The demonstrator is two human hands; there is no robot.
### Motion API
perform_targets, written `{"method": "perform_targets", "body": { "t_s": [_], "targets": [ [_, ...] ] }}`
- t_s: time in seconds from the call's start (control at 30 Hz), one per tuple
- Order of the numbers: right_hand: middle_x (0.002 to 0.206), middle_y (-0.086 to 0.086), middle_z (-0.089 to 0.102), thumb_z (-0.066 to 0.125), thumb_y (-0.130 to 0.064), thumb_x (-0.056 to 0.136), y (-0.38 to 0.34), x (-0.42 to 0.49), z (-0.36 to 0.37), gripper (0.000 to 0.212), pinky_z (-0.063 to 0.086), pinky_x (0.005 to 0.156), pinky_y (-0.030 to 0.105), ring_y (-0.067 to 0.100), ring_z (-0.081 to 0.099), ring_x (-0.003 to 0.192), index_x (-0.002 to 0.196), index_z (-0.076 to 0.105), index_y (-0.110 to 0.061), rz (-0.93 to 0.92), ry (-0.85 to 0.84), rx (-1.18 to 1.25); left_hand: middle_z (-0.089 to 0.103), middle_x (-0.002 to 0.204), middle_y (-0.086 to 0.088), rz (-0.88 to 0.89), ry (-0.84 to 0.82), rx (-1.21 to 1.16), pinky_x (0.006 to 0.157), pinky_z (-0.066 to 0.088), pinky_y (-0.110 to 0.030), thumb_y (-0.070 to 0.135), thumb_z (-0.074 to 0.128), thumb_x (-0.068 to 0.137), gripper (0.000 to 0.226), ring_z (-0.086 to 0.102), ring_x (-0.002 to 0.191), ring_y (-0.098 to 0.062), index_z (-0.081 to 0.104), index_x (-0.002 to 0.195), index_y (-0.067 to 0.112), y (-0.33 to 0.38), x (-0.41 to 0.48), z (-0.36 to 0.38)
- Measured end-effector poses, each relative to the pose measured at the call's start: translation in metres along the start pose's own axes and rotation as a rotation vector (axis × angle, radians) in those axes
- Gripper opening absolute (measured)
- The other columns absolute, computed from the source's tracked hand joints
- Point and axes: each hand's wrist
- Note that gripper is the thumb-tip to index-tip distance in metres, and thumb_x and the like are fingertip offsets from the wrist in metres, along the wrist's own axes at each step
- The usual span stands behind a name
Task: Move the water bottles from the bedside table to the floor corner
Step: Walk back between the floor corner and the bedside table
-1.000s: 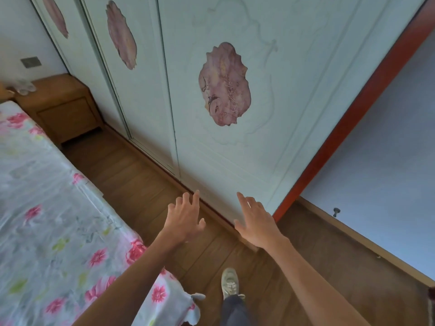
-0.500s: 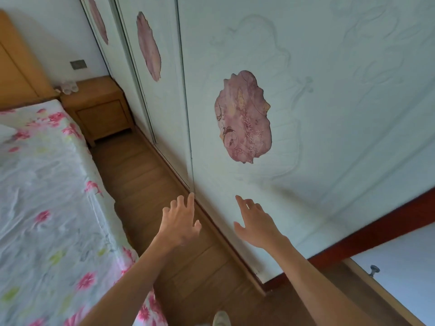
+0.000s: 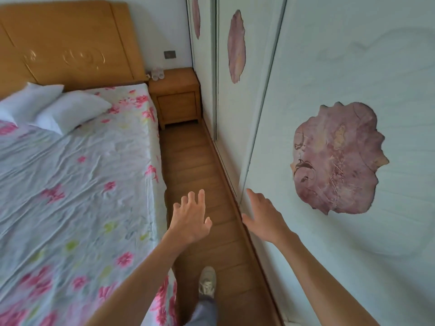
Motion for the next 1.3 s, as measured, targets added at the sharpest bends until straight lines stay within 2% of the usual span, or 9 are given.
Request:
{"method": "perform_targets", "body": {
  "t_s": [0.2, 0.4, 0.7, 0.87, 1.03, 1.2, 1.3],
  "targets": [
    [0.155, 0.004, 0.031, 0.050, -0.039, 0.098, -0.021, 0.082, 0.001, 0.073, 0.043, 0.104, 0.041, 0.025, 0.035, 0.140, 0.156, 0.008, -0.020, -0.066, -0.028, -0.002, 0.032, 0.150, -0.006, -0.087, -0.001, -0.026, 0.108, 0.039, -0.045, 0.053, 0.050, 0.087, 0.081, 0.041, 0.133, -0.027, 0.013, 0.151, 0.020, -0.040, 0.056, -0.006],
    [0.153, 0.002, 0.034, 0.051, -0.040, 0.098, -0.056, 0.169, -0.001, 0.075, 0.043, 0.103, 0.038, 0.024, 0.040, 0.137, 0.155, 0.008, -0.022, -0.123, -0.042, -0.034, 0.029, 0.153, -0.008, -0.123, 0.003, -0.010, 0.109, 0.036, -0.044, 0.052, 0.048, 0.089, 0.079, 0.040, 0.135, -0.028, 0.012, 0.151, 0.019, -0.084, 0.122, -0.021],
    [0.155, 0.001, 0.030, 0.050, -0.041, 0.098, -0.078, 0.261, -0.004, 0.076, 0.045, 0.104, 0.036, 0.021, 0.039, 0.138, 0.156, 0.005, -0.023, -0.117, -0.072, -0.018, 0.026, 0.154, -0.009, -0.145, -0.011, 0.001, 0.113, 0.030, -0.046, 0.051, 0.046, 0.091, 0.077, 0.031, 0.140, -0.032, 0.011, 0.152, 0.019, -0.136, 0.204, -0.046],
    [0.153, 0.001, 0.033, 0.050, -0.041, 0.098, -0.084, 0.307, -0.009, 0.076, 0.046, 0.101, 0.034, 0.020, 0.039, 0.136, 0.156, 0.005, -0.023, -0.143, -0.073, -0.018, 0.031, 0.150, -0.009, -0.172, -0.008, -0.031, 0.110, 0.036, -0.050, 0.052, 0.047, 0.089, 0.079, 0.039, 0.133, -0.029, 0.012, 0.151, 0.018, -0.159, 0.245, -0.048],
    [0.151, 0.001, 0.035, 0.052, -0.041, 0.097, -0.089, 0.365, -0.014, 0.076, 0.049, 0.099, 0.036, 0.021, 0.045, 0.131, 0.155, 0.007, -0.024, -0.185, -0.082, -0.001, 0.031, 0.150, -0.010, -0.204, -0.016, -0.050, 0.107, 0.040, -0.045, 0.051, 0.048, 0.089, 0.078, 0.043, 0.131, -0.029, 0.013, 0.151, 0.017, -0.175, 0.285, -0.054],
    [0.157, 0.002, 0.029, 0.052, -0.042, 0.097, -0.096, 0.436, -0.024, 0.076, 0.044, 0.104, 0.040, 0.024, 0.037, 0.140, 0.155, 0.008, -0.025, -0.223, -0.089, -0.010, 0.035, 0.146, -0.011, -0.243, -0.015, -0.076, 0.105, 0.043, -0.046, 0.050, 0.049, 0.088, 0.074, 0.045, 0.127, -0.029, 0.019, 0.147, 0.017, -0.192, 0.337, -0.063],
    [0.153, 0.002, 0.033, 0.053, -0.042, 0.096, -0.099, 0.482, -0.035, 0.076, 0.045, 0.102, 0.037, 0.022, 0.041, 0.137, 0.156, 0.008, -0.024, -0.260, -0.091, -0.019, 0.037, 0.143, -0.010, -0.270, -0.010, -0.073, 0.103, 0.044, -0.046, 0.051, 0.049, 0.088, 0.073, 0.047, 0.124, -0.029, 0.021, 0.146, 0.018, -0.200, 0.373, -0.072]
  ]
}}
Point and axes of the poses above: each hand's wrist, its own x-axis towards the middle knuckle, its own z-axis out of the palm, y = z × x
